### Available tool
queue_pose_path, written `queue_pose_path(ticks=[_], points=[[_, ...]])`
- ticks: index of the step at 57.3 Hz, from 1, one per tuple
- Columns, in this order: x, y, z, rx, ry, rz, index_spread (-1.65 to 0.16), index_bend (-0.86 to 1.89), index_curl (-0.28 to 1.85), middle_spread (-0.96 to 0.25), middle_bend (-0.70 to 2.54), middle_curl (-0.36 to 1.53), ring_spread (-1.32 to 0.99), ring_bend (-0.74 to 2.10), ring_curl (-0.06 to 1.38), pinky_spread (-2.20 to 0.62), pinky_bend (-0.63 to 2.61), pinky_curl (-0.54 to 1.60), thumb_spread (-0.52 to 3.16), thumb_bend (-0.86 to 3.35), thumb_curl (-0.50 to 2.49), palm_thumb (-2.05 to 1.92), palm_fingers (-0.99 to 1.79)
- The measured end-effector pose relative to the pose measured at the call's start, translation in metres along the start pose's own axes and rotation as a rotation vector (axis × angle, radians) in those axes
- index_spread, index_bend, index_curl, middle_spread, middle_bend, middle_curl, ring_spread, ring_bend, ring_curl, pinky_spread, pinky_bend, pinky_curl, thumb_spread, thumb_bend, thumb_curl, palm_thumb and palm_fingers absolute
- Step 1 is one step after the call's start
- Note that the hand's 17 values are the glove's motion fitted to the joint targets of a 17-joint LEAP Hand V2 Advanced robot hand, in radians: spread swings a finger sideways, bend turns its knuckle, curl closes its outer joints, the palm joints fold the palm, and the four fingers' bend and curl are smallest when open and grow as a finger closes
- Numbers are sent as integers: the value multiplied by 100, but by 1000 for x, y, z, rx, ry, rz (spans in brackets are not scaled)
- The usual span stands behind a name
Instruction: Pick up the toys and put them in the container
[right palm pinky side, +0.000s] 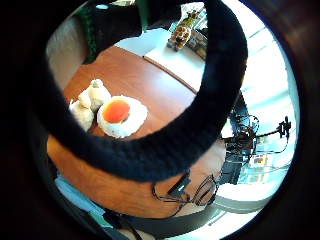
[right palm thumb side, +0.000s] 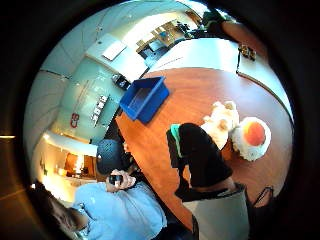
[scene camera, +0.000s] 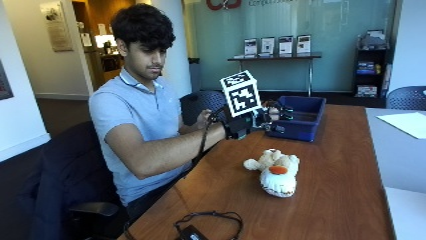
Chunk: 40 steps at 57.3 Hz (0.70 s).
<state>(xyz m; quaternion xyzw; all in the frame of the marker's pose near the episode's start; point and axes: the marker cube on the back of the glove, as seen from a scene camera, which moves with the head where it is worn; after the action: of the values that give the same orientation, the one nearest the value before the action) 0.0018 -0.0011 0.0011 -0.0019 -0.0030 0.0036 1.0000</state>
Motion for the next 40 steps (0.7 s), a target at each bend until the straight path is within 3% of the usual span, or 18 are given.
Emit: queue_pose_path(ticks=[7,16,24,35,40], points=[[16,-7,8,-45,-27,52,-23,23,12,-1,13,4,-1,17,3,4,70,20,90,1,4,-1,5],[38,-12,28,-189,-46,107,-29,20,18,-1,12,8,-1,17,5,6,83,27,126,6,12,8,-7],[55,-10,54,-344,-126,135,-32,18,21,-1,13,11,-1,15,7,7,89,30,142,13,19,18,-15],[66,4,116,-534,-48,204,-33,17,25,-1,12,13,0,16,9,7,94,32,151,15,25,22,-17],[71,7,131,-501,-109,208,-32,10,23,1,17,15,-1,22,11,5,97,33,155,15,26,23,-8]])
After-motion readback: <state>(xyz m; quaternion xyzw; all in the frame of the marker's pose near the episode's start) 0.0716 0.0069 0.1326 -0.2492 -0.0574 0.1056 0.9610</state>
